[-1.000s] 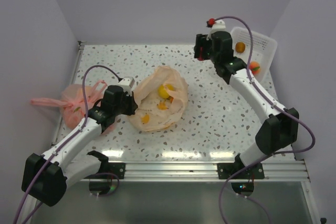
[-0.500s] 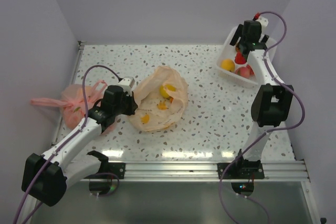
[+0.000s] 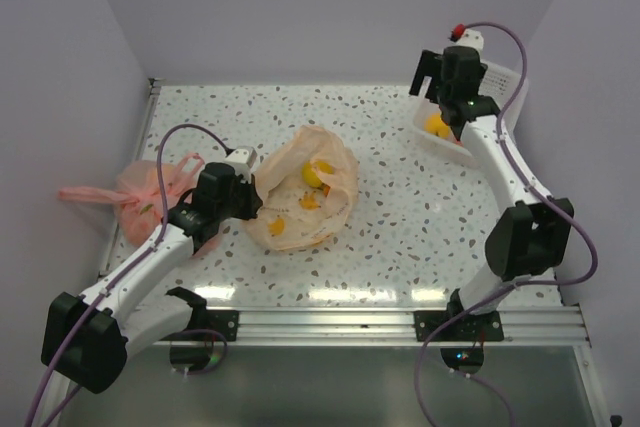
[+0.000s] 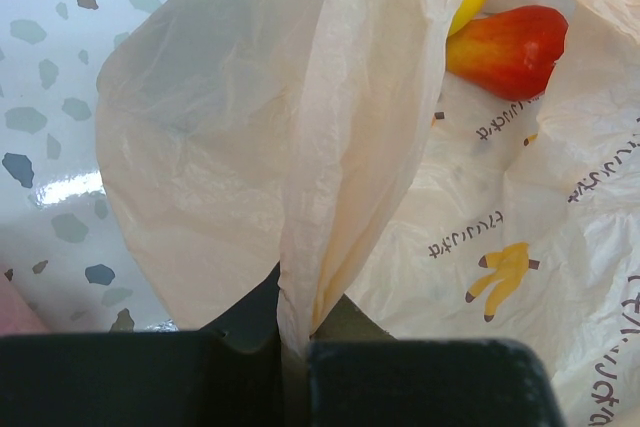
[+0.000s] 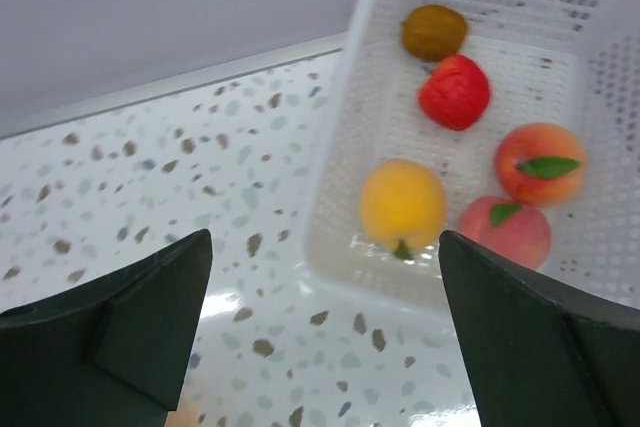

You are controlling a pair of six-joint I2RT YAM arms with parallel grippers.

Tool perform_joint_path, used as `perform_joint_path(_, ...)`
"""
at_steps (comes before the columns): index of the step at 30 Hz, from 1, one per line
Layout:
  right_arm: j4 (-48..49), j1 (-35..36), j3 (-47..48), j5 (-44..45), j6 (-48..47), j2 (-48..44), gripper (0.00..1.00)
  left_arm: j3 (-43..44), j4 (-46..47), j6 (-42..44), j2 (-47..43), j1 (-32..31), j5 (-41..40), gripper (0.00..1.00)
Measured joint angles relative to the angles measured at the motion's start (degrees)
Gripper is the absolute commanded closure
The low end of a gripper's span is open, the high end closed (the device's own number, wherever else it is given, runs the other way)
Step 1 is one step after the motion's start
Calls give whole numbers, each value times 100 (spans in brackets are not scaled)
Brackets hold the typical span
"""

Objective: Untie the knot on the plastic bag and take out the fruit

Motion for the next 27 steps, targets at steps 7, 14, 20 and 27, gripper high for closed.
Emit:
perform_joint_path(7,118,1978,-549,-610,-776,-1014,2,0,0,0,0,0,0,100)
perform_joint_path(14,-35,4037,-931,-1261,-1528,-1250,3,0,2,2,0,0,0,100)
perform_joint_path(20,-179,4815,-931,-1749,-1840,-695,4,0,0,0,0,0,-2,100)
perform_joint_path(27,-415,4776,-798,-1917,-2033,658,5,0,0,2,0,0,-7,100)
